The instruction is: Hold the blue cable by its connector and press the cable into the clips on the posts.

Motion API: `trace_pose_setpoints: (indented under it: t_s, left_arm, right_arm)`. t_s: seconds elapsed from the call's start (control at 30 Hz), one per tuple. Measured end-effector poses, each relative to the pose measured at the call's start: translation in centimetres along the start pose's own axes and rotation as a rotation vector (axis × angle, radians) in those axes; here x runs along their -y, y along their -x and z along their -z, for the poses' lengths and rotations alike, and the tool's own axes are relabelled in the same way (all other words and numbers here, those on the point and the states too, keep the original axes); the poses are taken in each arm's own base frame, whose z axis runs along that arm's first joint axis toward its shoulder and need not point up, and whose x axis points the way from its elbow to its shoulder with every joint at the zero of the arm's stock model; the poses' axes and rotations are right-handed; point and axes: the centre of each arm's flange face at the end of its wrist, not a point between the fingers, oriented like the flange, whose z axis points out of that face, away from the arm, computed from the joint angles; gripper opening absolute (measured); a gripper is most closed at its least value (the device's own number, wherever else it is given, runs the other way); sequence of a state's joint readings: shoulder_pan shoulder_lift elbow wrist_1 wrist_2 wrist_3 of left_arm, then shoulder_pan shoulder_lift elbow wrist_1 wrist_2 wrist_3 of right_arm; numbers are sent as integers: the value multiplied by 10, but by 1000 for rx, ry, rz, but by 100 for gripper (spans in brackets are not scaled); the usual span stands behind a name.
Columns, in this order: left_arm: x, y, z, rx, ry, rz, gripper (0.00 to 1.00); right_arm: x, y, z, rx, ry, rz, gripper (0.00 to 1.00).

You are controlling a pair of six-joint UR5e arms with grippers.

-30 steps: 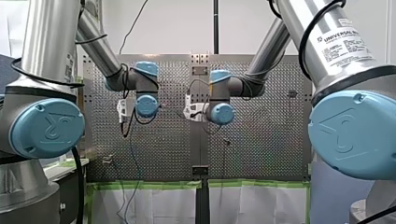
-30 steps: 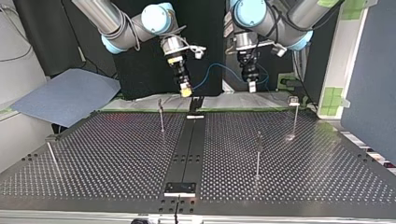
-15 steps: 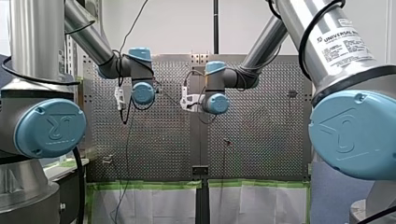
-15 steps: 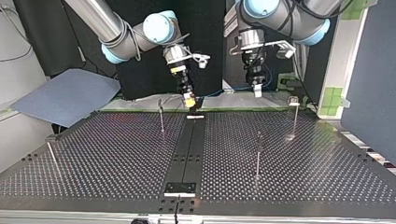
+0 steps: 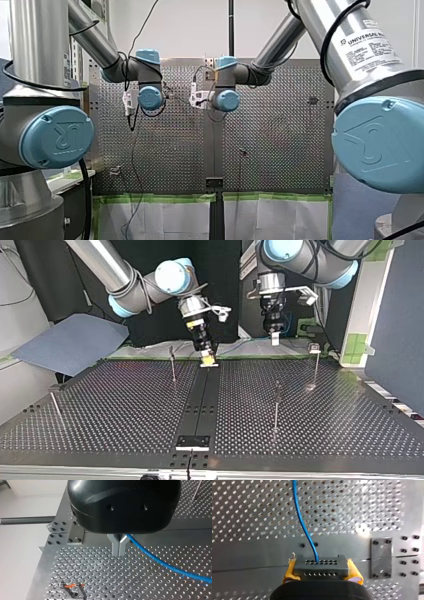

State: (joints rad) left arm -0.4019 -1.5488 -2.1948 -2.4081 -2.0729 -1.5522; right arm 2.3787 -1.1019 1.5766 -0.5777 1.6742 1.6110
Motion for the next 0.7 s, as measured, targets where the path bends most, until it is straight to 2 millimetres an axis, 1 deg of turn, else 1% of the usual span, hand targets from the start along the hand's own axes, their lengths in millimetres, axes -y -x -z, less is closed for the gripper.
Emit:
trace_pose_setpoints:
  t_s: [0.17, 0.4, 0.53, 0.7]
  left_arm:
    - [-2, -1, -6, -1, -6, -1, 2]
    - [-2, 8, -23, 1, 9, 13, 2]
    - [-3, 13, -34, 3, 27, 19, 2]
    - [-6, 18, -45, 11, 44, 22, 2]
  right_arm:
    - [12, -9, -3, -19, -15, -4, 0]
    - [23, -10, -2, -20, -25, -13, 0]
    - [20, -11, -5, -18, -21, -43, 0]
    - [14, -19, -13, -27, -11, -72, 0]
